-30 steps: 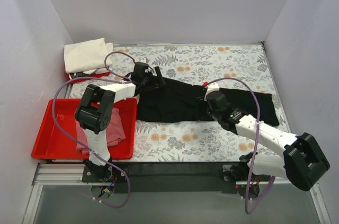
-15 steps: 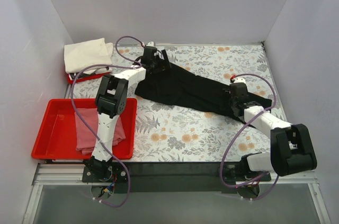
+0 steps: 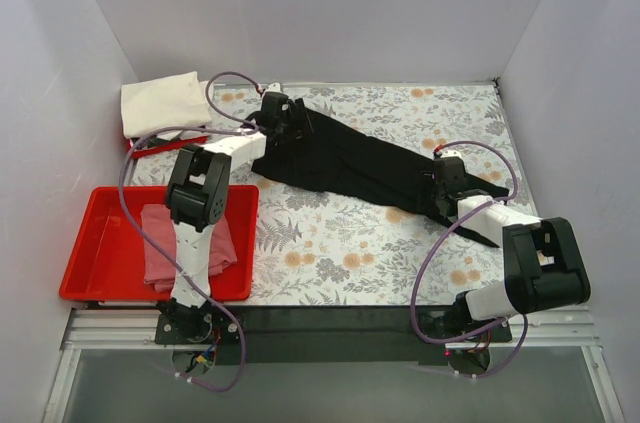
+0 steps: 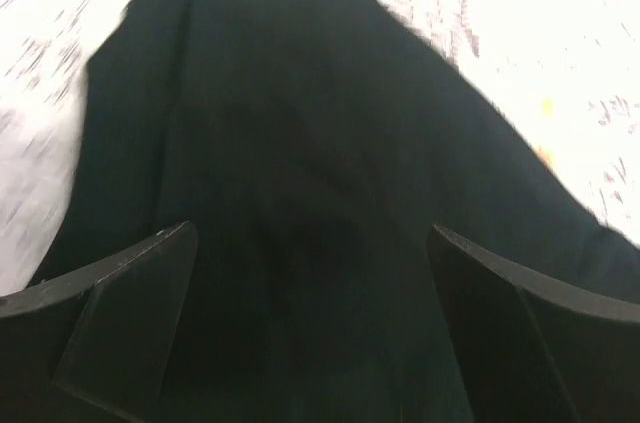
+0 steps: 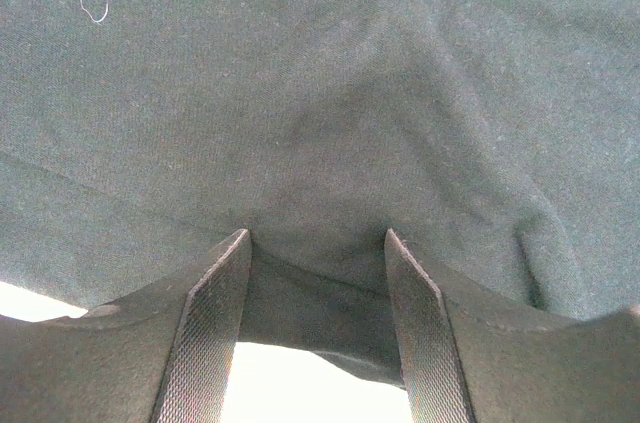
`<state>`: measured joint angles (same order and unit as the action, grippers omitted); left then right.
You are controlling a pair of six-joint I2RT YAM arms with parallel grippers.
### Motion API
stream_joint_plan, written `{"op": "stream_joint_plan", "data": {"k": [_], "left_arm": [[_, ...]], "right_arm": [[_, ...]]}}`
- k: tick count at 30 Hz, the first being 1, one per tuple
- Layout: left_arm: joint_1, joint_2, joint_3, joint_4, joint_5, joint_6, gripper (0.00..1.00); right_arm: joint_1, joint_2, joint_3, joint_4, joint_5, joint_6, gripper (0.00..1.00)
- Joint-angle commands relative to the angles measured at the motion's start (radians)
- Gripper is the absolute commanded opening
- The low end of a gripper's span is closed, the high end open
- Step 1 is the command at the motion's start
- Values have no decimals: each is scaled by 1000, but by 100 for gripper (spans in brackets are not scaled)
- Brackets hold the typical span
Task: Fold and stack the t-shirts
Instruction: Fold the tshirt
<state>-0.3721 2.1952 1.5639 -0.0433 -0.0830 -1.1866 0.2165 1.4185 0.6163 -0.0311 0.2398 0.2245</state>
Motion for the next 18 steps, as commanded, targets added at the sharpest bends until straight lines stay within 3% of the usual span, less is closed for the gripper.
{"op": "stream_joint_plan", "data": {"k": [1, 8, 18], "left_arm": [[-1, -192, -137, 33, -14, -36, 92], [-66, -293, -303, 37, 17, -64, 92], [-74, -250, -366, 72, 134, -97, 92]], "right_arm": [[9, 22, 2, 8, -2, -4, 50], [6, -87, 20, 0, 70, -14, 53], [-58, -29, 45, -12, 73, -11, 53]]}}
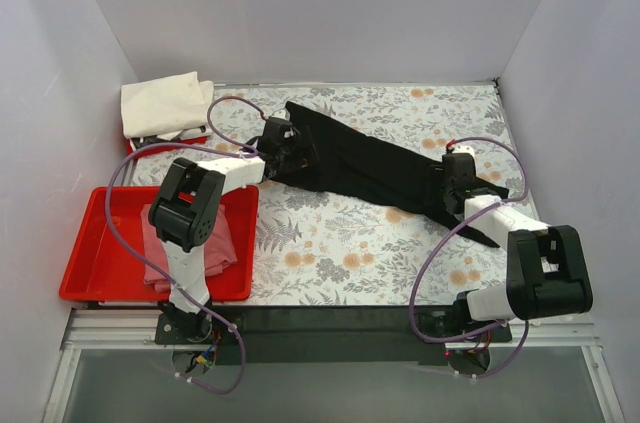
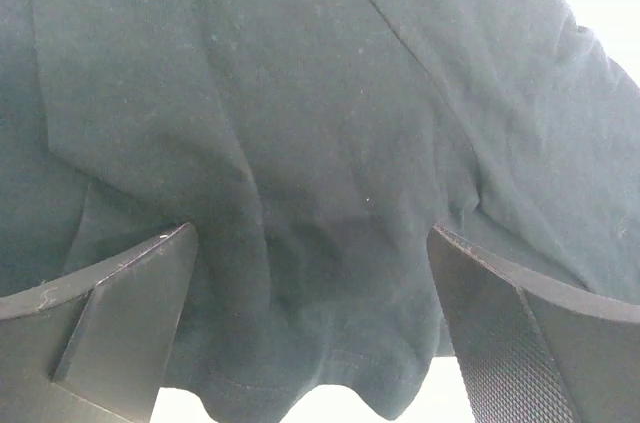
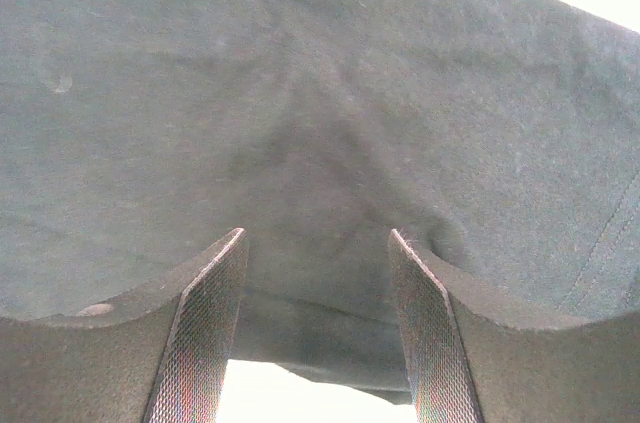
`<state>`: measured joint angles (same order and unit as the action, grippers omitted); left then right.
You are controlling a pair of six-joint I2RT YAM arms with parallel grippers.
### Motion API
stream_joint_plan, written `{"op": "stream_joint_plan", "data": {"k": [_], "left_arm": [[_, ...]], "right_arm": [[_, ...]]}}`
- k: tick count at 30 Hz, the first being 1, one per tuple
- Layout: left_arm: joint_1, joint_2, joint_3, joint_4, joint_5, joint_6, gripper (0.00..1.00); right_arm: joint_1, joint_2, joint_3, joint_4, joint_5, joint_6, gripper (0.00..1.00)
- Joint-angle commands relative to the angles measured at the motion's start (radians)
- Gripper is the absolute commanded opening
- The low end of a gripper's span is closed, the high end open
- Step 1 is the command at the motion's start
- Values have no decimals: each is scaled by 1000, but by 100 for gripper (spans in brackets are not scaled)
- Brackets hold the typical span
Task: Fold and stack the t-shirts
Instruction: Fold the tshirt
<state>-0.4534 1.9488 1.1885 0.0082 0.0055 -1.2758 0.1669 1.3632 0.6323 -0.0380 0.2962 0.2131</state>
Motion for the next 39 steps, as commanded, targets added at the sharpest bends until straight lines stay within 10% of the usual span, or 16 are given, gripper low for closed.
{"op": "stream_joint_plan", "data": {"k": [1, 20, 39], "left_arm": [[7, 4, 17, 21, 50, -8, 92], [84, 249, 273, -56, 128, 10, 92], [108, 381, 542, -155, 91, 105, 92]], "right_arm": [[-9, 39, 24, -5, 2, 0, 53], [101, -24, -52, -114, -275, 84, 49], [563, 152, 73, -57, -367, 266, 49]]}}
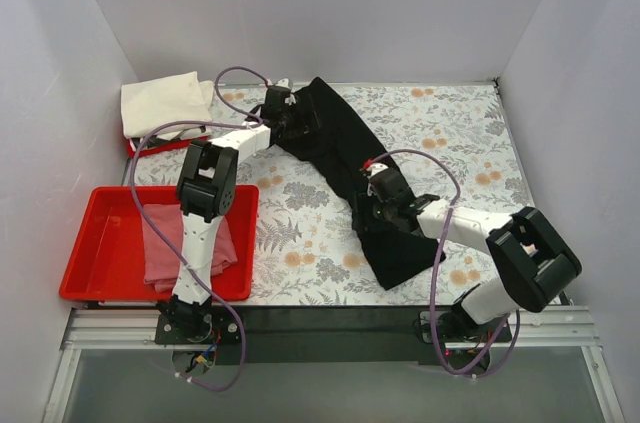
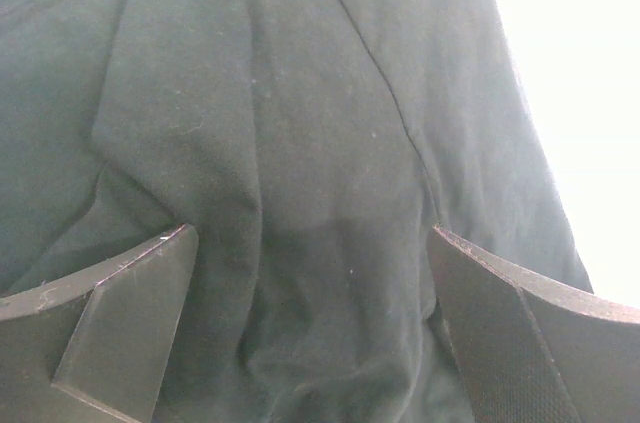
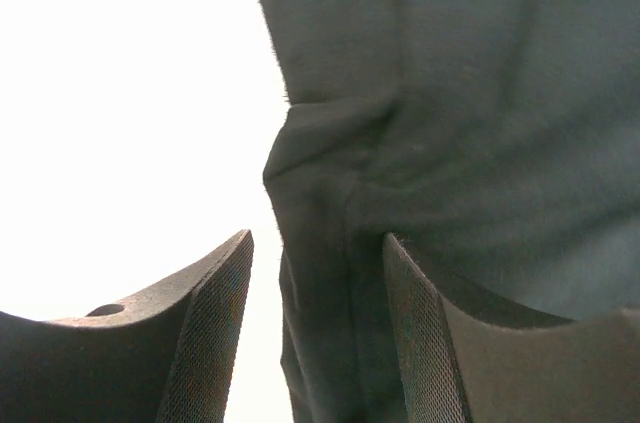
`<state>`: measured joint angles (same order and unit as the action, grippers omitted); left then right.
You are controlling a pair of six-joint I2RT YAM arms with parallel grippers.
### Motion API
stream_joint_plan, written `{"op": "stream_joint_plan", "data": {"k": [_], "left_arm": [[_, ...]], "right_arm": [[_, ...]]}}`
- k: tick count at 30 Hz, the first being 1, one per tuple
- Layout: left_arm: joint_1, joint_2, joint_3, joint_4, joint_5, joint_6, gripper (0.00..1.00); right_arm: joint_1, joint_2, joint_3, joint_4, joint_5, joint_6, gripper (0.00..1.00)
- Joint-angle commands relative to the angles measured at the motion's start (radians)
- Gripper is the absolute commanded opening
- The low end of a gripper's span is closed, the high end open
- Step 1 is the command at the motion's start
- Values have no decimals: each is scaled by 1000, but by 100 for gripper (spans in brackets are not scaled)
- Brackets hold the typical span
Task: Fold and stack the t-shirts
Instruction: Fold the tshirt
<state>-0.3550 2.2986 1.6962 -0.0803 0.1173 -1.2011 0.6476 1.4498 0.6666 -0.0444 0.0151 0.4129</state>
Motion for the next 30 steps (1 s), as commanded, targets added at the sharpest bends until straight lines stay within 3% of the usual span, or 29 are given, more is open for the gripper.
{"op": "stream_joint_plan", "data": {"k": [1, 10, 14, 21, 25, 30], "left_arm": [[8, 41, 43, -68, -22, 32, 92], [8, 137, 216, -84, -76, 120, 92], [8, 148, 258, -72, -76, 136, 92], [-2, -62, 74, 111, -50, 140, 92], [-7, -151, -13, 132, -5, 106, 92], [-22, -202, -115, 152, 39, 55, 92]], "right_arm": [[101, 78, 53, -51, -89, 67, 49], [311, 110, 140, -74, -86, 102, 49], [400, 25, 157, -136, 67, 122, 49], [475, -231, 139, -291, 360, 119, 49], [518, -279, 85, -308, 378, 133, 49], [668, -234, 62, -318, 474, 181, 48]]}}
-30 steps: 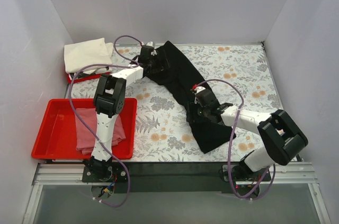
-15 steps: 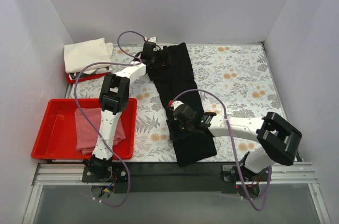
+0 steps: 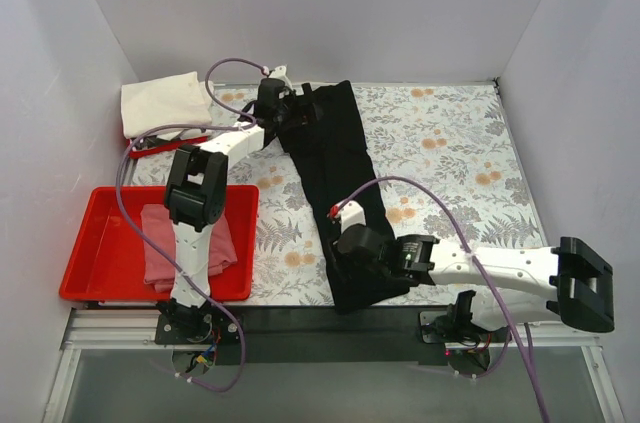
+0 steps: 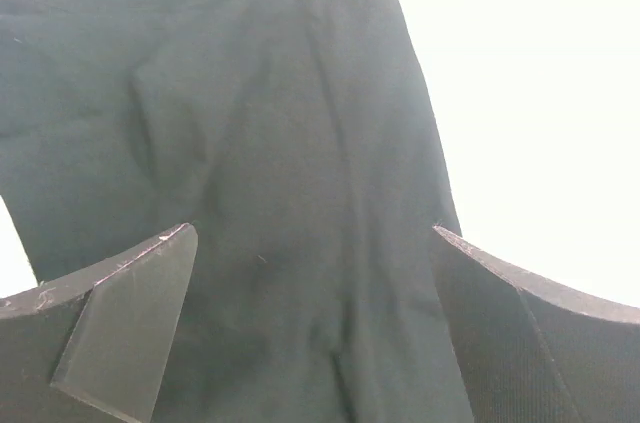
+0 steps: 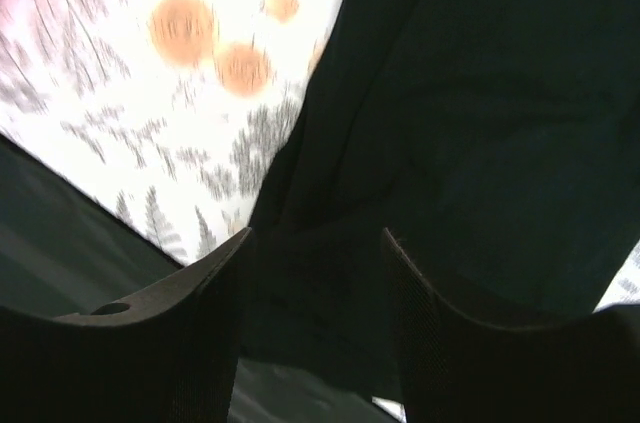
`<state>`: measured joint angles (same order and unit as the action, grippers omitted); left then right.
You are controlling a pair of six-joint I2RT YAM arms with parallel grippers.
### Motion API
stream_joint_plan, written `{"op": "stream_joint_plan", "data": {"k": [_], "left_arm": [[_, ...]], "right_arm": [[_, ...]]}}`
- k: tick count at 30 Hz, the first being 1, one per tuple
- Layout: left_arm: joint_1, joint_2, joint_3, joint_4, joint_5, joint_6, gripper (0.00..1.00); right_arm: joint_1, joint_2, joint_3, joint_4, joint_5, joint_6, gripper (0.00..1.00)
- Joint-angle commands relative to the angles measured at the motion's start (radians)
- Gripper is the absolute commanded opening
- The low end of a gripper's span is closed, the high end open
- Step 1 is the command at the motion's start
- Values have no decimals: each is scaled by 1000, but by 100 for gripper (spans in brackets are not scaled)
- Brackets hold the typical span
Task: Fold and stack the t-shirts
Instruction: Fold the tshirt
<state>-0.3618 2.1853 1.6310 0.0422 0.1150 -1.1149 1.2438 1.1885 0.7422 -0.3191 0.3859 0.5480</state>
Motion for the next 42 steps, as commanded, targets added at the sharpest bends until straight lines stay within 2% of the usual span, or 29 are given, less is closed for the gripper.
{"op": "stream_joint_plan", "data": {"k": [1, 9, 13, 24, 27, 31, 37, 42], "left_arm": [[-25, -97, -68, 34, 48, -37, 92], [-107, -209, -278, 70, -5, -92, 92], [-115, -219, -344, 70, -17, -126, 92], [-115, -206, -402, 88, -20, -131, 92], [-115, -199, -402, 90, -15, -131, 92], [-115, -191, -402, 91, -14, -129, 92], [-115, -171, -389, 91, -14, -125, 92], [-115, -154, -375, 87, -3, -125, 92]], "right_arm": [[88, 34, -7, -44, 116, 65, 48], [224, 160, 86, -106, 198, 118, 48], [266, 224, 121, -147, 214, 156, 48], [299, 400, 215, -250, 284, 217, 47], [304, 445, 244, -288, 313, 236, 44], [304, 477, 270, -320, 341, 265, 35], [312, 458, 283, -382, 380, 300, 25], [316, 436, 278, -382, 373, 302, 24]]}}
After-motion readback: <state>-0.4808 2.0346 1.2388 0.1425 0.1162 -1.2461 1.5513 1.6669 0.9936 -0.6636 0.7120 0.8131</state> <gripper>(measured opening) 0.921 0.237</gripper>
